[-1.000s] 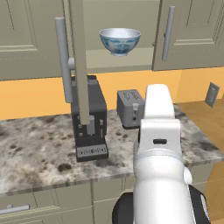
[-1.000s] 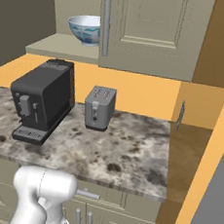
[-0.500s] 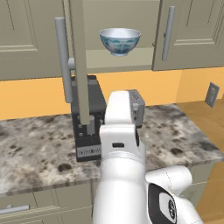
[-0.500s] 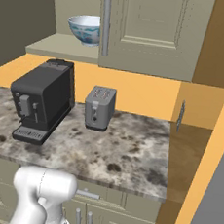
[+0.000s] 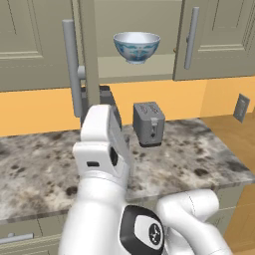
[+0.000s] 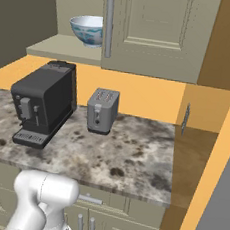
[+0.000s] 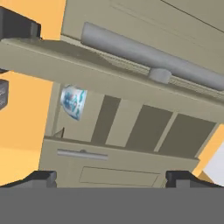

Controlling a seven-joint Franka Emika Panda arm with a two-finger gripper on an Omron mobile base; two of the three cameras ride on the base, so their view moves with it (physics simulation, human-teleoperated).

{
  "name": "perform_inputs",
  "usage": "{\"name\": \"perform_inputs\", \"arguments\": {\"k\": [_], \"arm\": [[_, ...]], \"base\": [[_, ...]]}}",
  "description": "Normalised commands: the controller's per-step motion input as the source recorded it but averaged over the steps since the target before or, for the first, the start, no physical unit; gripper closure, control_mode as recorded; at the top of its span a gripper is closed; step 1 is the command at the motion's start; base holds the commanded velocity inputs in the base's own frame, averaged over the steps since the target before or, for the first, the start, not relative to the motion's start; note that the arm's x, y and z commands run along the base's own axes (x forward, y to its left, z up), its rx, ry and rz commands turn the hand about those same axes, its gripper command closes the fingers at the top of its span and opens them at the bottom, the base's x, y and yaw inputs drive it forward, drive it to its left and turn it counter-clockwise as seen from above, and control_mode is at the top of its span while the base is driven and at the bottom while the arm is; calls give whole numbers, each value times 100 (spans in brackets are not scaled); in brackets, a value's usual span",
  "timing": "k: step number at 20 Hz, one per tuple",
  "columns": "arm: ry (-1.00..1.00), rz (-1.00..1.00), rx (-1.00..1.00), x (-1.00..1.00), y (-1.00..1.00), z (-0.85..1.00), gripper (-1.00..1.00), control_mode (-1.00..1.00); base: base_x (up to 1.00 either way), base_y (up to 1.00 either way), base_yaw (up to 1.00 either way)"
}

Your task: Open the cabinet. Pick the bowls from the counter and place them in the cabinet. Then close the cabinet.

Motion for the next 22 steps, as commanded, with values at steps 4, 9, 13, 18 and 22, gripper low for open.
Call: {"name": "perform_inputs", "arguments": {"k": [4,9,13,18,22], "arm": [[0,-6,0,15,40,-8,-100,-100],[0,-6,0,18,35,-15,-100,-100],[0,-6,0,18,33,-18,-100,-100],[0,-7,0,22,33,-21,-100,-100],[0,-7,0,33,34,-24,-100,-100]], "base": [[0,0,0],[0,0,0],[0,0,0],[0,0,0],[0,0,0]]}}
